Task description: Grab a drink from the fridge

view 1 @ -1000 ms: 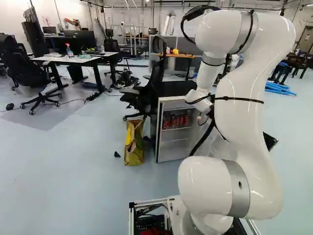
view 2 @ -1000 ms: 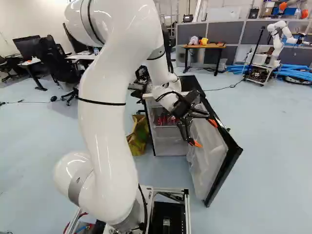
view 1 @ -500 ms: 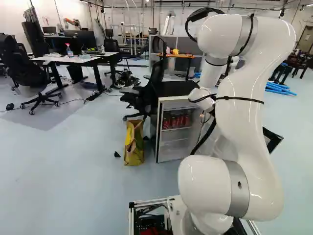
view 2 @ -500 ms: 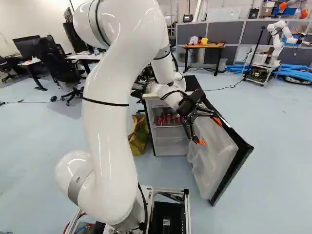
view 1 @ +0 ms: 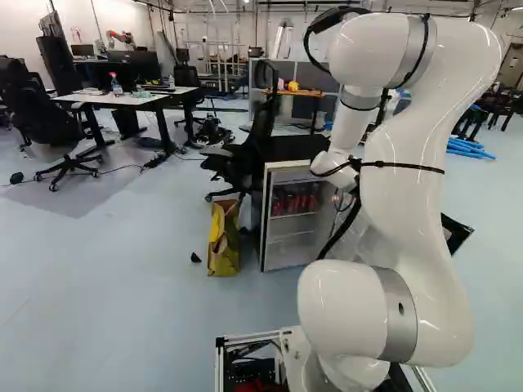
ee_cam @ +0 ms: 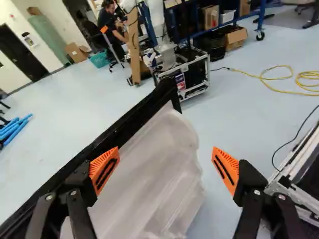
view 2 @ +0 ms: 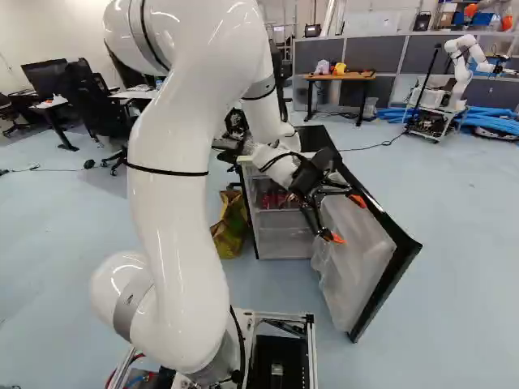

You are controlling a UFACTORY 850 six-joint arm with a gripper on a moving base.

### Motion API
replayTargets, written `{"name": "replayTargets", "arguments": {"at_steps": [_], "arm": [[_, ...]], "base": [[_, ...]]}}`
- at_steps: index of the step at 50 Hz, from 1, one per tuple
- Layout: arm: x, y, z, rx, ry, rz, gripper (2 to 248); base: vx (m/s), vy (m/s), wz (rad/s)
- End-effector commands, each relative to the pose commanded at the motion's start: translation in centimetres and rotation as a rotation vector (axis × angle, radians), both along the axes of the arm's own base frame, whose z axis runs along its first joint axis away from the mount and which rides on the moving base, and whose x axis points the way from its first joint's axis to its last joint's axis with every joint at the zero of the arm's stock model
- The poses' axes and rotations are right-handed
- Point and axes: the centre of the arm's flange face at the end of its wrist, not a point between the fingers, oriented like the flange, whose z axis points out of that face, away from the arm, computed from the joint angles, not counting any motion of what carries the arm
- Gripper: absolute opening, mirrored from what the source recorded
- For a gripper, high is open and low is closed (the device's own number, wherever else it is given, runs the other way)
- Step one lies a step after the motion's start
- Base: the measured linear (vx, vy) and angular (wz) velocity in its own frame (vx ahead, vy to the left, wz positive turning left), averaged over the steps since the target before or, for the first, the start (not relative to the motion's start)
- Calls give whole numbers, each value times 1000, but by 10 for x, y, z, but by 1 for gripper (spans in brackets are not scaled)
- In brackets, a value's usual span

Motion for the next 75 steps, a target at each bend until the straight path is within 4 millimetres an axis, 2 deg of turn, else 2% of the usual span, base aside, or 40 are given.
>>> {"name": "replayTargets", "arguments": {"at_steps": [51, 75], "arm": [[-65, 79, 8, -84, 164, 673, 247], [-95, 102, 12, -123, 200, 954, 247]], "base": [[0, 0, 0], [0, 0, 0]]}}
